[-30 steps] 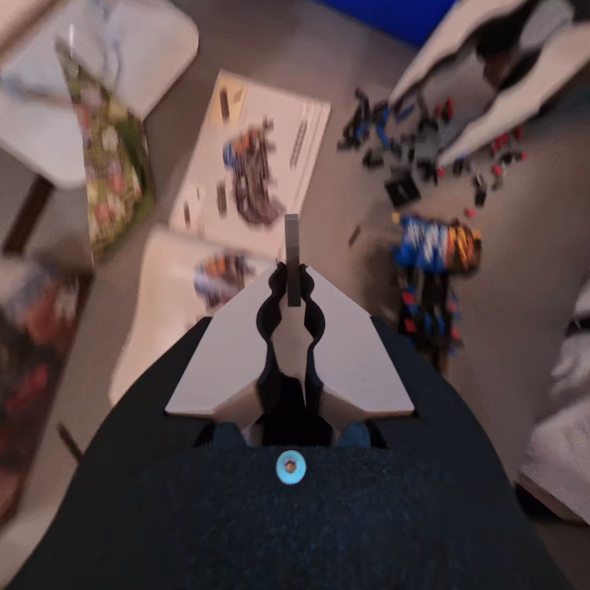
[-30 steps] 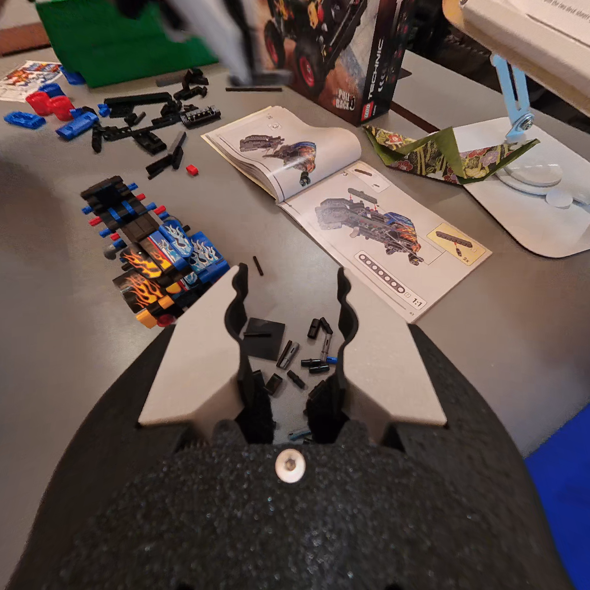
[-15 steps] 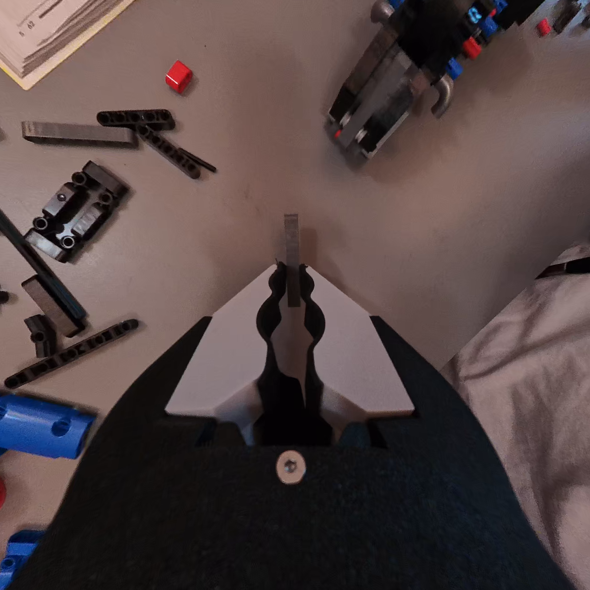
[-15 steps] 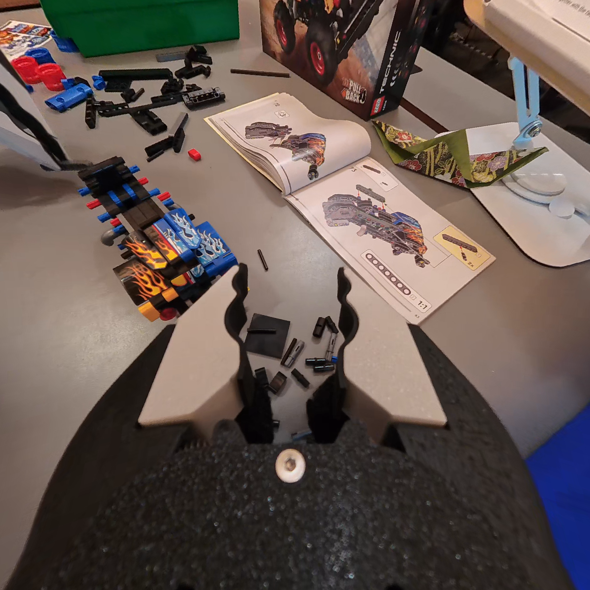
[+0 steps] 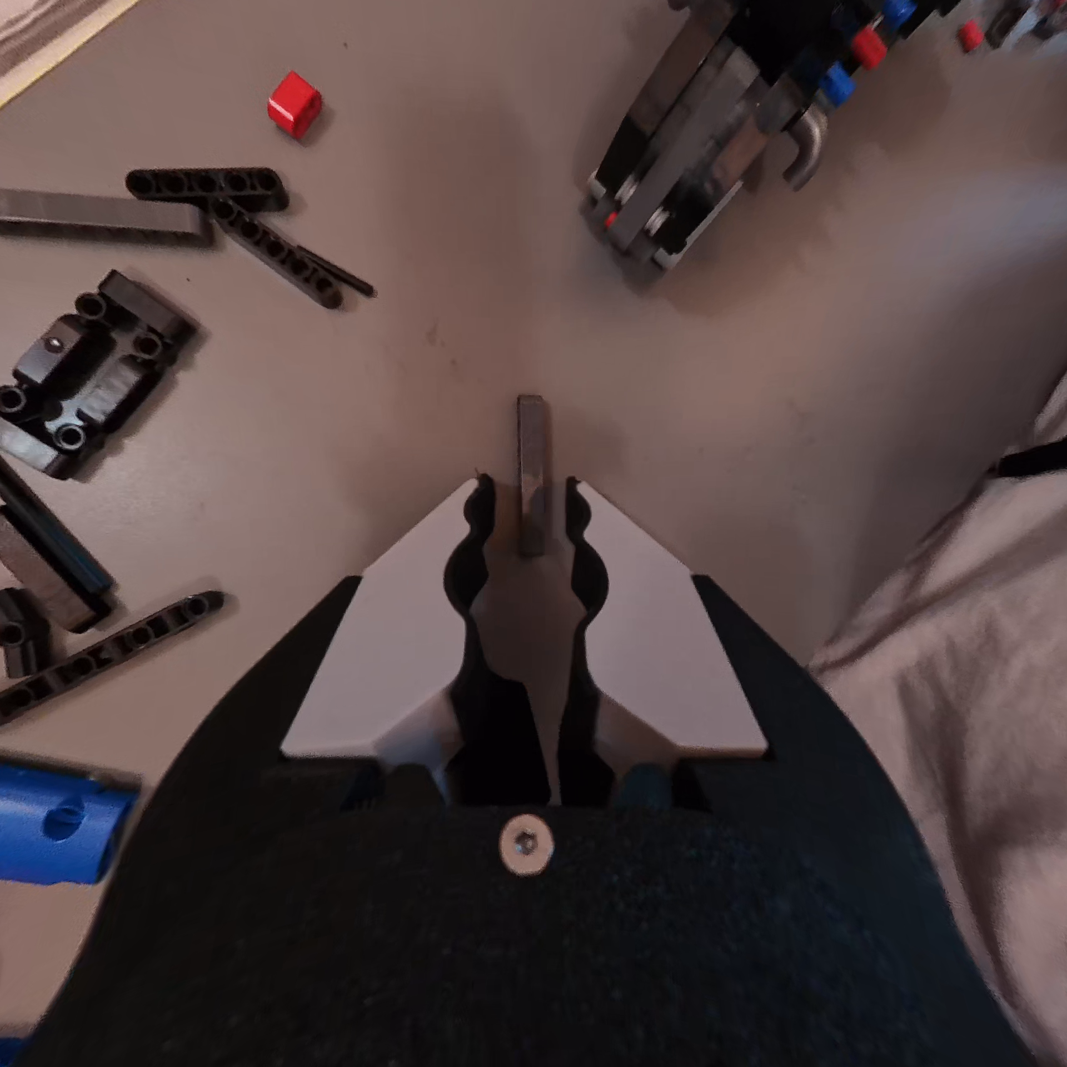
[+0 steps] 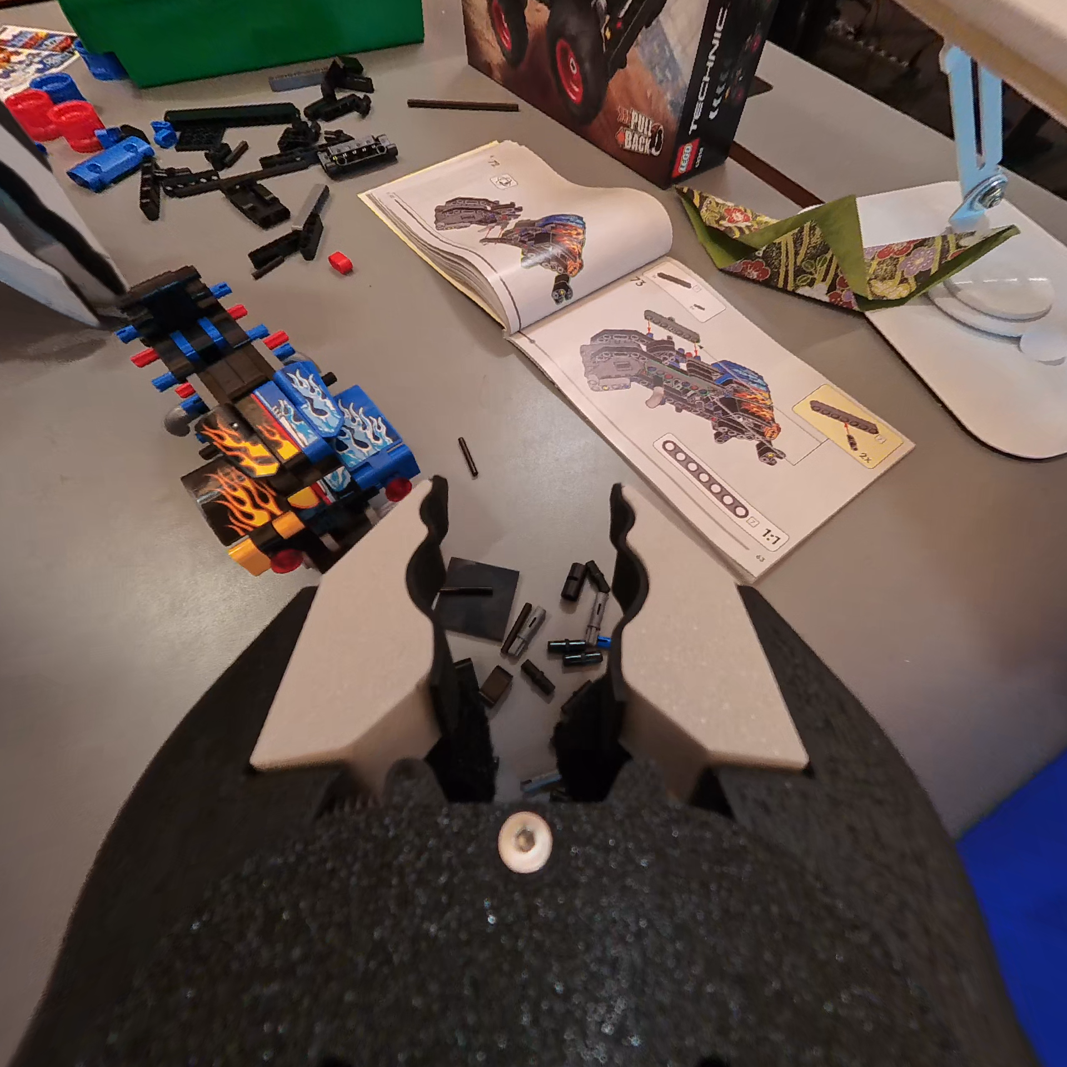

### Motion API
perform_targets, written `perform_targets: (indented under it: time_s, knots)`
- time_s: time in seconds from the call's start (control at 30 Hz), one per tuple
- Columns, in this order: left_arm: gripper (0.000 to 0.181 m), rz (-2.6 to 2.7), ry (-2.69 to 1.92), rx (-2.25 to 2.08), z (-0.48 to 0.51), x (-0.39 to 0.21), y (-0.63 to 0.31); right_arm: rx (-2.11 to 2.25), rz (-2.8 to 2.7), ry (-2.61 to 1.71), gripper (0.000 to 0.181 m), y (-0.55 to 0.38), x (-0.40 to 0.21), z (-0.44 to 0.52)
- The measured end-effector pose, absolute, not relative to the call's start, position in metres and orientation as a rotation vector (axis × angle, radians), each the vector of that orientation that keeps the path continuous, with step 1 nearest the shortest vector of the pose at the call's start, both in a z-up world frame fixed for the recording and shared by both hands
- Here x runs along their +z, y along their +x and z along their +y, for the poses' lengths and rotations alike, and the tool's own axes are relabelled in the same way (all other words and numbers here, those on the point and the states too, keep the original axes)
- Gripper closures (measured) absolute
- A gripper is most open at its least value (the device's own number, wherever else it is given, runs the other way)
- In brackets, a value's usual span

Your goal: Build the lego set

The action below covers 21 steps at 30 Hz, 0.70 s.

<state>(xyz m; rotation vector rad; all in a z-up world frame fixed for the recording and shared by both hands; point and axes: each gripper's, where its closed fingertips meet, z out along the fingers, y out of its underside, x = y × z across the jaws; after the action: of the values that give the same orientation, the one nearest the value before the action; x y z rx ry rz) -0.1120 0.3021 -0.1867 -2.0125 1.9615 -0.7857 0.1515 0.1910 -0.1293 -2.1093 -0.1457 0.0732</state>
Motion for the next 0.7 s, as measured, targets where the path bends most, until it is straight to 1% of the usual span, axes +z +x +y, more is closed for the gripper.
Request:
perform_targets:
  time_s: [0.03, 0.13, 0.23, 0.27, 0.3, 0.37, 0.5, 0.57, 0.7]
  knots:
    - [0.156, 1.968, -2.001, -0.811, 0.304, -0.181, -0.112, 0.075, -0.145, -2.113, 0.126, 0.152, -0.130, 0.191]
    - [0.158, 1.883, -1.969, -0.691, 0.355, -0.153, -0.112, 0.075, -0.144, -2.114, 0.126, 0.153, -0.130, 0.190]
    - [0.163, 1.632, -1.941, -0.371, 0.461, -0.125, -0.111, 0.079, -0.143, -2.114, 0.126, 0.154, -0.129, 0.189]
    - [0.165, 1.544, -1.969, -0.219, 0.499, -0.124, -0.116, 0.076, -0.143, -2.113, 0.126, 0.154, -0.129, 0.189]
    - [0.162, 1.486, -1.989, -0.088, 0.530, -0.127, -0.121, 0.074, -0.143, -2.112, 0.126, 0.155, -0.129, 0.189]
    - [0.160, 1.386, -2.025, 0.007, 0.572, -0.141, -0.122, 0.066, -0.147, -2.114, 0.126, 0.156, -0.129, 0.189]
    - [0.158, 1.217, -2.121, -0.113, 0.602, -0.170, -0.115, 0.054, -0.145, -2.111, 0.126, 0.158, -0.127, 0.188]
    - [0.158, 1.194, -2.150, -0.102, 0.607, -0.183, -0.119, 0.061, -0.143, -2.113, 0.126, 0.158, -0.128, 0.188]
    - [0.174, 1.200, -2.126, -0.074, 0.610, -0.188, -0.123, 0.071, -0.151, -2.117, 0.126, 0.156, -0.130, 0.188]
